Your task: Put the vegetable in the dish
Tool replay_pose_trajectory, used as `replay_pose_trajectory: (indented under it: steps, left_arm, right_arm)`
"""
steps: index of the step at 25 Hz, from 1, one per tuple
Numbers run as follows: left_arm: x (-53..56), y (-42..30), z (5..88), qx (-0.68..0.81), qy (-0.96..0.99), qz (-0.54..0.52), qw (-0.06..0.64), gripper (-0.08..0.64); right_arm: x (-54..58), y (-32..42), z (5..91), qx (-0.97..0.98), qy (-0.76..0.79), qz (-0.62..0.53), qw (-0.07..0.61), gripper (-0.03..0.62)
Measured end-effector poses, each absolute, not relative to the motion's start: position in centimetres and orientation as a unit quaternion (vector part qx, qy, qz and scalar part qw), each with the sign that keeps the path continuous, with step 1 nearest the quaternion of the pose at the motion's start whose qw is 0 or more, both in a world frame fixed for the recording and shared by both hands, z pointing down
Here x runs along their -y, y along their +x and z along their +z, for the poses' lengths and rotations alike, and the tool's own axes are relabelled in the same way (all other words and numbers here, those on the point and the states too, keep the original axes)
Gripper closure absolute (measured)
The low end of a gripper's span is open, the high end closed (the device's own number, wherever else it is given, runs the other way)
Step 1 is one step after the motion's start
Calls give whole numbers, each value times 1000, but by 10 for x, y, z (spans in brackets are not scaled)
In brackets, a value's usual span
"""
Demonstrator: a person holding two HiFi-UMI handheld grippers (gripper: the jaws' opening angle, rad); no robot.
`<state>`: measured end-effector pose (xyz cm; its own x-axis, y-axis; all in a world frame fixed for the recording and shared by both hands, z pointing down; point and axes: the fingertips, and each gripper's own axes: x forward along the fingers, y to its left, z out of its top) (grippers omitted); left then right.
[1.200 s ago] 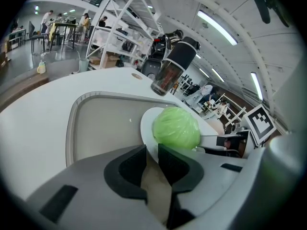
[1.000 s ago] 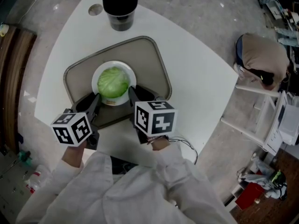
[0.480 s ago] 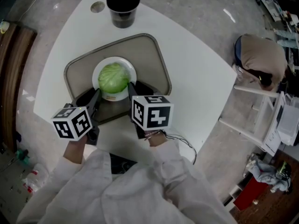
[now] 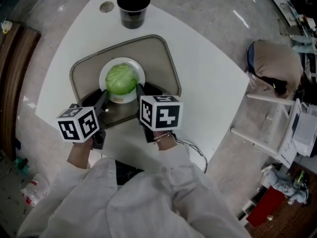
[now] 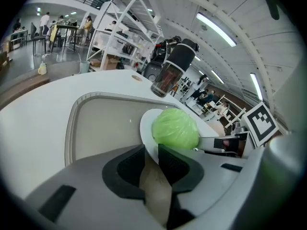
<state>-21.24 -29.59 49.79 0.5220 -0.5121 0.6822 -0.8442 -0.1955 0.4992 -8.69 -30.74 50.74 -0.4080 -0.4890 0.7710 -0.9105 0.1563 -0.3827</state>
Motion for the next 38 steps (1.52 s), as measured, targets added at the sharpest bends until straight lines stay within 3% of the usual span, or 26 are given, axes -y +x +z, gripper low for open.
replay_pose_trajectory:
  steps: [7, 24, 38]
  left_arm:
    - [295, -212, 497, 443, 761, 197, 431, 482]
    - [274, -206, 450, 510, 754, 131, 392, 472]
    - [177, -121, 344, 454, 818, -21, 353, 489]
  right_arm:
    - [309, -87, 505, 743, 485, 380, 260, 512]
    - [274, -70, 448, 795, 460, 346, 189, 514]
    - [189, -19, 326, 866, 427, 256, 45, 566]
